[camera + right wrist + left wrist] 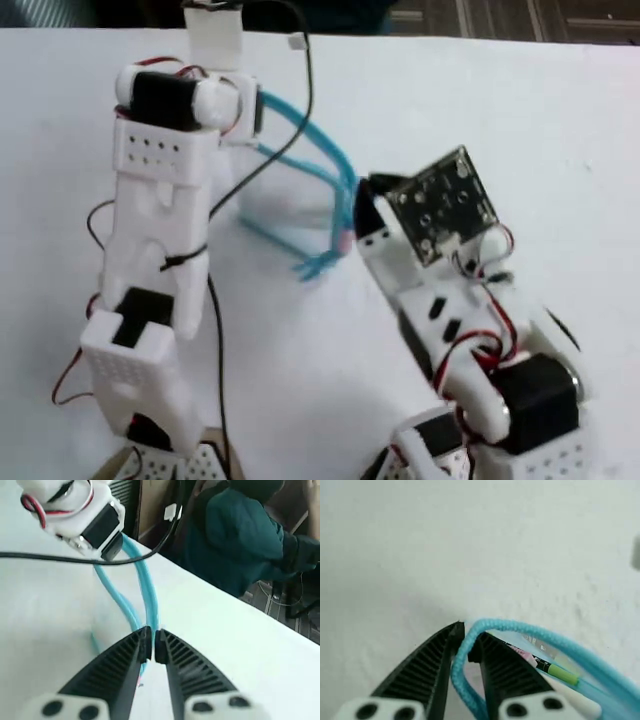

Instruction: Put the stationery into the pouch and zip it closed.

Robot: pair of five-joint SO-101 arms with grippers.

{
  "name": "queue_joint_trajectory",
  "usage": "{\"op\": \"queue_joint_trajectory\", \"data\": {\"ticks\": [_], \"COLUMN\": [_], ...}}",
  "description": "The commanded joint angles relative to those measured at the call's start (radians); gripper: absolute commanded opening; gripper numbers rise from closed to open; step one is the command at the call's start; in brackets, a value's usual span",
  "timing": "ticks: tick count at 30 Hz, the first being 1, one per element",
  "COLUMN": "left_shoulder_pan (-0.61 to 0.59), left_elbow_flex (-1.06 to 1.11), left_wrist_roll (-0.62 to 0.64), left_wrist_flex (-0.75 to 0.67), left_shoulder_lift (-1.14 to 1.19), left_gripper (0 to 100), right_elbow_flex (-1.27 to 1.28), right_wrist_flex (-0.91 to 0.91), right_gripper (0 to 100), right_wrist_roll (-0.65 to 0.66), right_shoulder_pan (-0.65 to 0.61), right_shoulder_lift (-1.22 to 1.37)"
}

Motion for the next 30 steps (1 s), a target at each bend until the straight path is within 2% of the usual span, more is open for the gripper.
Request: {"op": "queue_joint_trajectory", "data": {"ticks": [1,4,6,13,20,23,27,29,30], "left_shoulder_pan": [0.02,0.018,0.018,0.018,0.008,0.0,-0.006,-0.006,-0.006], "left_elbow_flex": [0.013,0.013,0.013,0.013,0.013,0.013,0.013,0.013,0.013], "left_wrist_roll": [0.003,0.003,0.003,0.002,0.002,0.002,0.003,0.003,0.003], "left_wrist_flex": [0.012,0.012,0.012,0.012,0.012,0.014,0.014,0.014,0.014], "left_shoulder_lift": [0.009,0.006,0.003,0.006,0.009,0.005,0.009,0.009,0.009], "left_gripper": [2,2,2,2,2,2,2,2,2], "right_elbow_flex": [-0.025,0.08,0.184,0.496,0.652,0.669,0.669,0.669,0.66], "right_wrist_flex": [0.117,0.143,0.131,-0.17,-0.383,-0.429,-0.466,-0.453,-0.438], "right_gripper": [11.9,23.8,28.3,25.7,25.4,20.0,0.3,5.0,4.2], "right_wrist_roll": [0.009,0.009,0.009,0.008,0.009,0.009,0.008,-0.029,-0.052], "right_shoulder_pan": [0.015,0.015,0.015,0.008,-0.012,-0.047,-0.107,-0.116,-0.111], "right_shoulder_lift": [-0.024,-0.033,-0.033,-0.024,-0.024,-0.024,-0.033,-0.035,-0.035]}}
